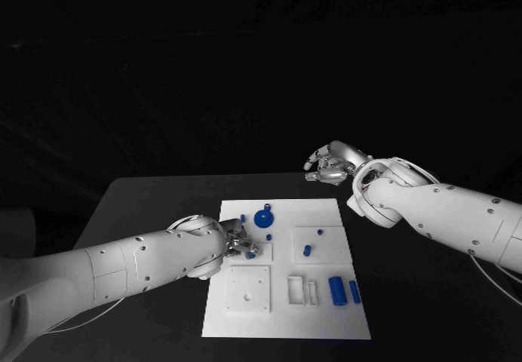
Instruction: Assemble the parts on the task board
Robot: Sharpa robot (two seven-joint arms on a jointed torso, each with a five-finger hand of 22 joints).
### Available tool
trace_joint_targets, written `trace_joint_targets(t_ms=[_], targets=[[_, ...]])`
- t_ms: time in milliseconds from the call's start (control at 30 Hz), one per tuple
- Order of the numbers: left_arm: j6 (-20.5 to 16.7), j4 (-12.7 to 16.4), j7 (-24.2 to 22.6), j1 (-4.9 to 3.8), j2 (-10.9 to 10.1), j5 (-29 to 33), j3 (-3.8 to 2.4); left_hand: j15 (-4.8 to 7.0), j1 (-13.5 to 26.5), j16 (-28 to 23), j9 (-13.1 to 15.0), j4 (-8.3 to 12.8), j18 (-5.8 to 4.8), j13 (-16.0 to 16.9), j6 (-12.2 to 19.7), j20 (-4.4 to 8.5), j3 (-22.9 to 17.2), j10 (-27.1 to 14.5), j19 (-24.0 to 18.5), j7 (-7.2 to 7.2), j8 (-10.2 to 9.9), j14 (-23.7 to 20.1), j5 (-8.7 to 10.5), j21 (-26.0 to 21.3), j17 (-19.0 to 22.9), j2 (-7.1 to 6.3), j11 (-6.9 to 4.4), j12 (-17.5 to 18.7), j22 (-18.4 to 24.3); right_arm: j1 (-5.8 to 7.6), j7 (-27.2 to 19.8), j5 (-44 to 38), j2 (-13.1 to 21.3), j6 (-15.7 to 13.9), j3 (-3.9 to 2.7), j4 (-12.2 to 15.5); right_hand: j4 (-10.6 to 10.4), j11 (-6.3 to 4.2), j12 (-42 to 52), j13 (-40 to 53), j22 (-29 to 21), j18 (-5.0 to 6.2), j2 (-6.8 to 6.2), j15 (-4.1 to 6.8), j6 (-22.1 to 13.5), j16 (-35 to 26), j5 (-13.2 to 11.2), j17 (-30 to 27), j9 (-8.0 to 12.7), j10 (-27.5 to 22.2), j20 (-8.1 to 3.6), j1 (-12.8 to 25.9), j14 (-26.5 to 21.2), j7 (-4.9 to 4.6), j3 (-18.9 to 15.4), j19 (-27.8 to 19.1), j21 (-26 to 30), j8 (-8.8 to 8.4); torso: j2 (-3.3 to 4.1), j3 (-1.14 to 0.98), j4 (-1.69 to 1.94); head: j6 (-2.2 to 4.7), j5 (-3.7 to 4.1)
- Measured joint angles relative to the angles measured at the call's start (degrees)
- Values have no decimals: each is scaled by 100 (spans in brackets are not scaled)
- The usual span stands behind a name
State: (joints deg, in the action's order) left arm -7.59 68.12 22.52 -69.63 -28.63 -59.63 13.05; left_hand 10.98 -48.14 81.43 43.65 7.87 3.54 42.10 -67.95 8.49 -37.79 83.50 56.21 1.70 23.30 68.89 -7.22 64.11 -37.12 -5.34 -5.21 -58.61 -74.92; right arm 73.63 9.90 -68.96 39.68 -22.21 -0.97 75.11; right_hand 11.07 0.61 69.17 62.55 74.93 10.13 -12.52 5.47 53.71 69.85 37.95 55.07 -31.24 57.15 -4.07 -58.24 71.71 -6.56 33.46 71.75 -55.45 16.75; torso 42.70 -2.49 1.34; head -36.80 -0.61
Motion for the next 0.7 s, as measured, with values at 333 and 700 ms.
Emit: trace_joint_targets(t_ms=[333, 700], targets=[[22, -19, -1, 9, 1, 5, -25, 20, -135, 22, -18, 122, 0, -43, -32, 1, -9, 1, -43, -31, -22, 20, 349, 0, 32, 39, -1, -19, 0, -2, 0, -1, -2, 4, 0, -6, 16, 0, 0, 0, -1, -1, 0, 0, 0, 0, 0, 0, 1, 1, 0, 0, 0, 0, -16, 0, 0, 0, 0, 0, -5, 14, -1], [87, -6, 3, -13, -17, 66, -33, 22, -231, 22, -21, 170, 0, -74, -32, -19, 37, 1, -63, -31, -50, 21, 396, 0, 54, 28, -1, -18, 1, -8, 0, -1, -10, 24, 0, -33, 16, 9, 0, -5, -1, -1, 0, 0, 0, 0, 0, 0, 2, 10, 0, 0, 0, 1, -16, 0, 0, -24, 1, -2, -2, 27, 9]])
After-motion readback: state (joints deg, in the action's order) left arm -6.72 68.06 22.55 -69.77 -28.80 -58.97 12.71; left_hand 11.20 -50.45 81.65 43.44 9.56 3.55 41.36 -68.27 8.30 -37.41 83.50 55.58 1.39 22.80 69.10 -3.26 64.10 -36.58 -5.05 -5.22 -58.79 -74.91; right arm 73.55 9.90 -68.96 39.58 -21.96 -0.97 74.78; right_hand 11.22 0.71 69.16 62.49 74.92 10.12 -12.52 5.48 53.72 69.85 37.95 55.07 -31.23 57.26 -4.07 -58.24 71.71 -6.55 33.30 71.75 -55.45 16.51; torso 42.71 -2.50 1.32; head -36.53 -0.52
